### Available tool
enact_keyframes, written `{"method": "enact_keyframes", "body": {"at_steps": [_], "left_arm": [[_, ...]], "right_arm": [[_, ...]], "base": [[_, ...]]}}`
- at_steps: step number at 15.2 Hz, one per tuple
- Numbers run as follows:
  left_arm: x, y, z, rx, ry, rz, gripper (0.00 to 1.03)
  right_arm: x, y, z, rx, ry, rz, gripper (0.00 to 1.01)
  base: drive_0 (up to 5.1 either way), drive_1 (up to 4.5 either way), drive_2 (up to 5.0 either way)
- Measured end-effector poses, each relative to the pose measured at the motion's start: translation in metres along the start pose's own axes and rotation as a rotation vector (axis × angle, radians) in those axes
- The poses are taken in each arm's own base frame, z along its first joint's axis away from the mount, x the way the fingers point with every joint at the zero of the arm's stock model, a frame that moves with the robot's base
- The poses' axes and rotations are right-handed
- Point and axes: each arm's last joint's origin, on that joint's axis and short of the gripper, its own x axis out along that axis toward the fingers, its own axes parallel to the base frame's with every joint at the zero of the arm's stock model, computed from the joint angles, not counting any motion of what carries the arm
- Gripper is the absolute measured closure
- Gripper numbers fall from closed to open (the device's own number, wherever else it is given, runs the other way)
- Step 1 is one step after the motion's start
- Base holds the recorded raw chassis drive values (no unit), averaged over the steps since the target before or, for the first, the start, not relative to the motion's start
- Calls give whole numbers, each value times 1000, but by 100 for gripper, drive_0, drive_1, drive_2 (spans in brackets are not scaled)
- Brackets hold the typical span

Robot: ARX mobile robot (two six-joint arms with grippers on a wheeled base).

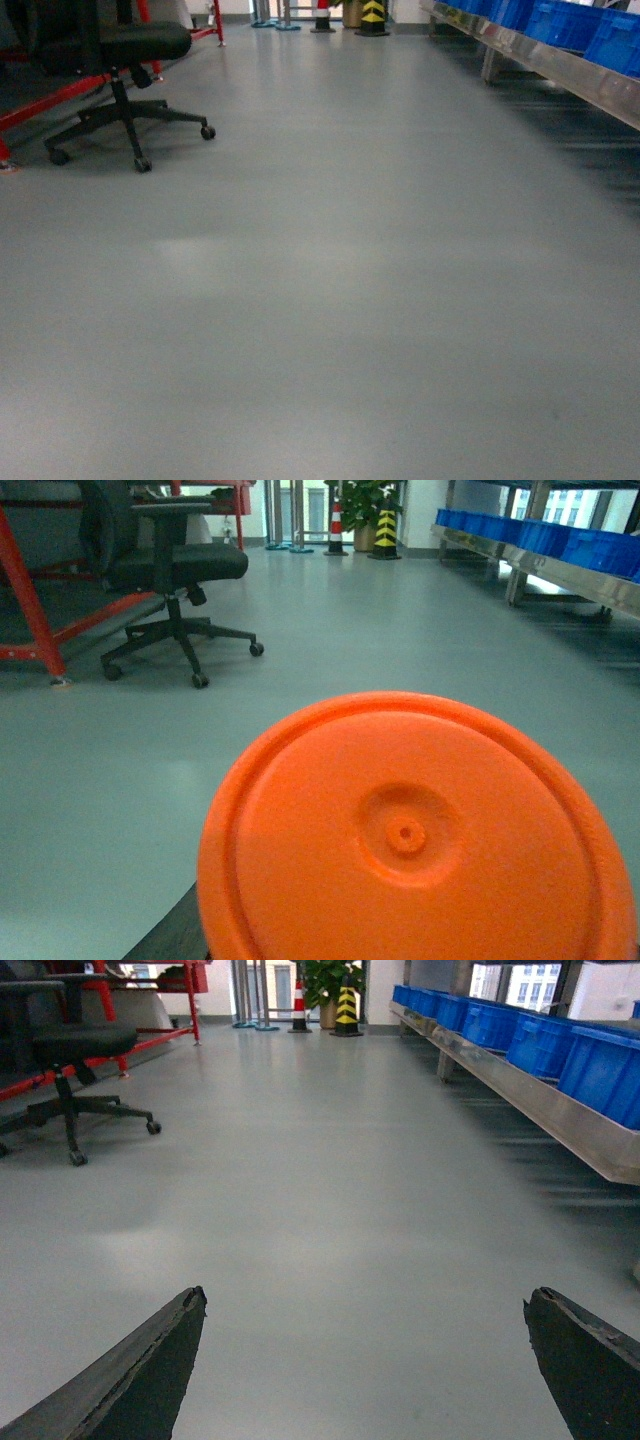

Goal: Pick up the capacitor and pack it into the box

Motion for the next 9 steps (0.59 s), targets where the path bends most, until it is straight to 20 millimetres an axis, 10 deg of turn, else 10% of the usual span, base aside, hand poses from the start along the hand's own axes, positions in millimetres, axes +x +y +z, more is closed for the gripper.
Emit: {"method": "enact_keyframes", "body": {"at_steps": [9], "left_arm": [[0,0,0,0,-2,2,59]], "right_arm": [[0,0,0,0,-5,0,3]], "base": [[-495,251,251]]}}
